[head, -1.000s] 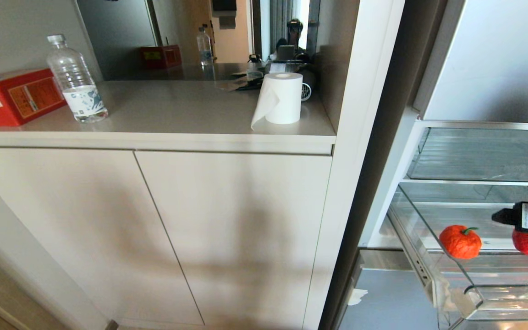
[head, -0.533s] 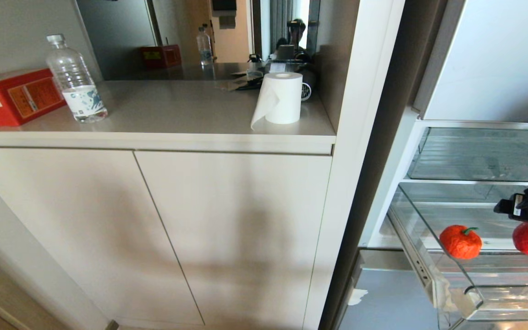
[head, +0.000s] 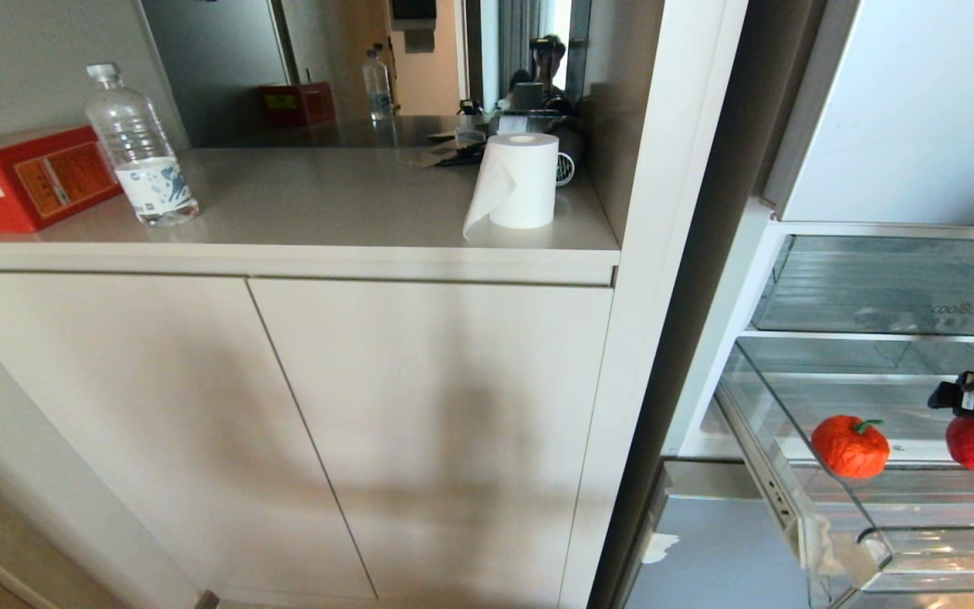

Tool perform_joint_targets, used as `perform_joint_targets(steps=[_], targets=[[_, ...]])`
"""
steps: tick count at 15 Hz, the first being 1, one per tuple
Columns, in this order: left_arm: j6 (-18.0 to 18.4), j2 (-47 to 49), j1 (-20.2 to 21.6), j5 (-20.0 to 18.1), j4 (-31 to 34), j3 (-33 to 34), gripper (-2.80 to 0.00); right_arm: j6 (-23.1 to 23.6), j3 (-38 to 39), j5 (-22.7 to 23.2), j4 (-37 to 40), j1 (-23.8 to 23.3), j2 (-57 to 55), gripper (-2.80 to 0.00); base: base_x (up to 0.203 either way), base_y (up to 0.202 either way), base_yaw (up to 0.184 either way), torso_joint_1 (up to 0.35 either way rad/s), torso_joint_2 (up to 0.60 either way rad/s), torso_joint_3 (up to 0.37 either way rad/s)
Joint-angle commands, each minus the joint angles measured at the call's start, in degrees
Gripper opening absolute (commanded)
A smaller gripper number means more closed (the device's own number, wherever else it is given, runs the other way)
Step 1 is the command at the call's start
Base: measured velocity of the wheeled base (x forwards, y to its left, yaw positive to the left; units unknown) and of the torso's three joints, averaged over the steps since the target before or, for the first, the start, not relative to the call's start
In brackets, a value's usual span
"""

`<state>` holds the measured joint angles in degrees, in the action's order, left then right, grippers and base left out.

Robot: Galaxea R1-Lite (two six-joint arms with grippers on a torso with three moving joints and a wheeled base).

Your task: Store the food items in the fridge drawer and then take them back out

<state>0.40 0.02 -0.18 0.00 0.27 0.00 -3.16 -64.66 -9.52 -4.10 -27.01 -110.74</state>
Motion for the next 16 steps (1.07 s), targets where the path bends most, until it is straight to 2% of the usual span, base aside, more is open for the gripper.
perform_joint_targets(steps=[1, 16], targets=[[-0.04, 0.06, 0.01, 0.00, 0.00, 0.00, -2.80, 0.04, -0.24, 0.15, 0.00, -0.54, -1.22, 0.00, 0.000, 0.000, 0.000, 0.000, 0.00, 0.000], [0.04, 0.06, 0.01, 0.00, 0.00, 0.00, -2.80, -0.09, 1.38, 1.08, 0.23, -2.88, -2.99, 0.00, 0.000, 0.000, 0.000, 0.000, 0.00, 0.000]])
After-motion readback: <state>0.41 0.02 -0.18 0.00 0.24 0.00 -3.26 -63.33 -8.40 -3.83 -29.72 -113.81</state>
